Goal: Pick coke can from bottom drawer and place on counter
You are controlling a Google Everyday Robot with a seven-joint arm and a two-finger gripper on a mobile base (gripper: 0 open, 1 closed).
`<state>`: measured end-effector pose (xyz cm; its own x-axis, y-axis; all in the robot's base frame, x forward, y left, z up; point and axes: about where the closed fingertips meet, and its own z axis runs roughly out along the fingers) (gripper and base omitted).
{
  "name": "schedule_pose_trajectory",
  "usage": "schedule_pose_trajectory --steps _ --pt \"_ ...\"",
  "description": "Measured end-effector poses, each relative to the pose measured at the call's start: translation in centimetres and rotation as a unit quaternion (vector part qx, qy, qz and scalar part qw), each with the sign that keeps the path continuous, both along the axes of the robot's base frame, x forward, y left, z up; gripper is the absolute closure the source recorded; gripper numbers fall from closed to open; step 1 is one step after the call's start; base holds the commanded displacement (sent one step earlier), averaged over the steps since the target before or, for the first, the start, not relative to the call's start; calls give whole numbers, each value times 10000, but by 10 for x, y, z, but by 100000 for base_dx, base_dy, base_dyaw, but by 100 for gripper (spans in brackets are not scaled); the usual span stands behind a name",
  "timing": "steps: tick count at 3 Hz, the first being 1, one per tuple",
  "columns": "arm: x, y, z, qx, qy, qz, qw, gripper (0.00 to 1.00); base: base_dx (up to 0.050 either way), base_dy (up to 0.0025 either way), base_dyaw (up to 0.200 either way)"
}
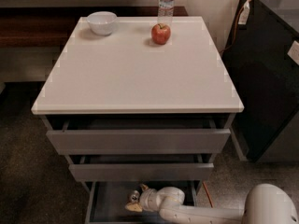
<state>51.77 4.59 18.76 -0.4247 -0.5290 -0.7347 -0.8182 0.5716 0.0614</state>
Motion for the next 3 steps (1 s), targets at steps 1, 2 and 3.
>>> schedule_pose_trajectory --steps 1,2,3 --pt "0 4 1 25 -8 53 10000 46 0 0 0" --pt "-4 5 10 17 -107 108 9999 69 0 0 0" --pt "-25 3 30 -58 -334 238 9991 99 0 0 0"
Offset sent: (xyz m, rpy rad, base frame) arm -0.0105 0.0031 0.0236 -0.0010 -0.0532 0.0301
